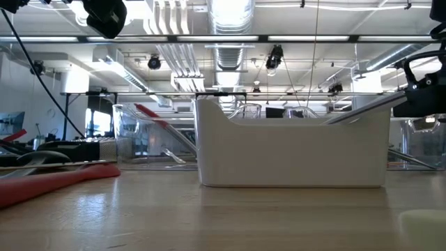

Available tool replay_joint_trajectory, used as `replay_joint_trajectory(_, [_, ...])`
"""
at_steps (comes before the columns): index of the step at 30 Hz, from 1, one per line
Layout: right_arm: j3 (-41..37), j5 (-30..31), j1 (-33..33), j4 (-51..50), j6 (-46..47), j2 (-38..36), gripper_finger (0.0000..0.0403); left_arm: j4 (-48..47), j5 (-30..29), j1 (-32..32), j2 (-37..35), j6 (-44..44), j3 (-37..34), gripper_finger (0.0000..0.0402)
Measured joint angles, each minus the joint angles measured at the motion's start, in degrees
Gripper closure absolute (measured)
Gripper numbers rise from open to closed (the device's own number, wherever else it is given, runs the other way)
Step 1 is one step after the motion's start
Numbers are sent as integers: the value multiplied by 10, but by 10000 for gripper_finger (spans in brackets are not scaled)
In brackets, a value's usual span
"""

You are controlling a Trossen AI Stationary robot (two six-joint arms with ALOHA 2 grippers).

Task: Pick & Place Kitchen Items
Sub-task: Put the yellow spatula into the right transparent bin

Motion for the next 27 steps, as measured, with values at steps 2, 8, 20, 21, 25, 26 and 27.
replay_joint_trajectory(2, [8, -1, 3, -10, -6, -1, 381, 0, 0, 0, 0, 0, 0, 151])
replay_joint_trajectory(8, [56, -2, 19, -50, -33, -3, 381, -1, 2, 0, 0, 0, 0, 151])
replay_joint_trajectory(20, [235, 189, 40, -224, -74, -5, 381, 0, 2, 0, 0, 0, 0, 151])
replay_joint_trajectory(21, [249, 219, 39, -236, -78, -5, 381, 0, 2, 0, 0, 0, 0, 151])
replay_joint_trajectory(25, [294, 331, 40, -277, -102, -6, 381, 0, 2, 0, 0, -1, 0, 151])
replay_joint_trajectory(26, [301, 363, 40, -278, -112, -6, 381, 1, 2, 0, 2, -5, -1, 151])
replay_joint_trajectory(27, [306, 397, 40, -279, -123, -6, 381, 2, 2, 0, 4, -9, -5, 151])
